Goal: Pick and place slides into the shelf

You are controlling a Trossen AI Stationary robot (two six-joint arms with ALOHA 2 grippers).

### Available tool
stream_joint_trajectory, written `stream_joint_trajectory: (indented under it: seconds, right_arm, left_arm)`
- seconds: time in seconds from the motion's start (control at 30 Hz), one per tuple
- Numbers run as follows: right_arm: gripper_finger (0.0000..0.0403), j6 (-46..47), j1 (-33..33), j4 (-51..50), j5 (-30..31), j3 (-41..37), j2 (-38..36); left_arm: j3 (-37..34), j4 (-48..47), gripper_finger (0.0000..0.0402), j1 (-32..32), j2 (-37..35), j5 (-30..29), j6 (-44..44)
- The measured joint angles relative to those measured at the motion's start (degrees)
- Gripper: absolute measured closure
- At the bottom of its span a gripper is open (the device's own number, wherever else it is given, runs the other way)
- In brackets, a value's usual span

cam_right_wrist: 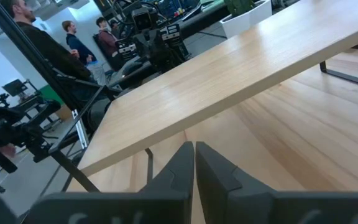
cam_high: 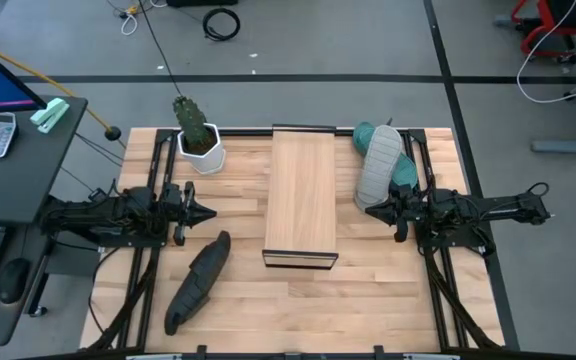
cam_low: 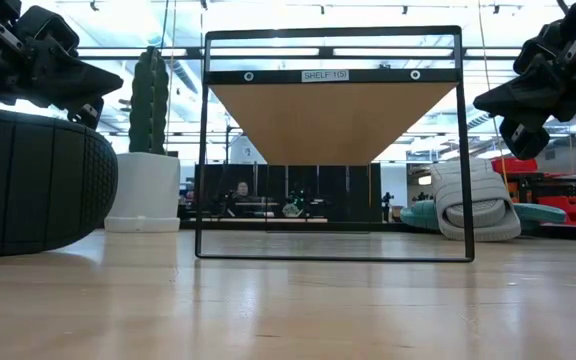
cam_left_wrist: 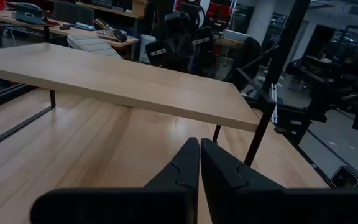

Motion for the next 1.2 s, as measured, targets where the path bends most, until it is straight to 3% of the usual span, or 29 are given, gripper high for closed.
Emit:
stream_joint_trajectory:
  seconds: [0.43, 0.67, 0.9, 1.0, 1.2]
  right_arm:
    - [0.0380, 0.0, 0.0, 0.0, 0.0, 0.0, 0.0]
    - [0.0380, 0.0, 0.0, 0.0, 0.0, 0.0, 0.0]
    - [0.0380, -2.2, 0.0, 0.0, 0.1, 0.0, 0.0]
    - [0.0380, 1.5, 0.0, 0.0, 0.1, 0.0, 0.0]
    - [0.0380, 18.1, 0.0, 1.2, 0.1, 0.0, 0.0]
  left_arm:
    - [0.0, 0.8, 0.0377, 0.0, 0.0, -1.6, -0.2]
    - [0.0, 1.9, 0.0383, 0.0, 0.0, -1.7, -7.7]
    - [0.0, 2.3, 0.0377, 0.0, 0.0, -2.1, -7.8]
    - [0.0, 4.1, 0.0380, 0.0, 0.0, -2.2, -13.7]
    - [0.0, 6.4, 0.0385, 0.0, 0.0, -4.0, -30.5]
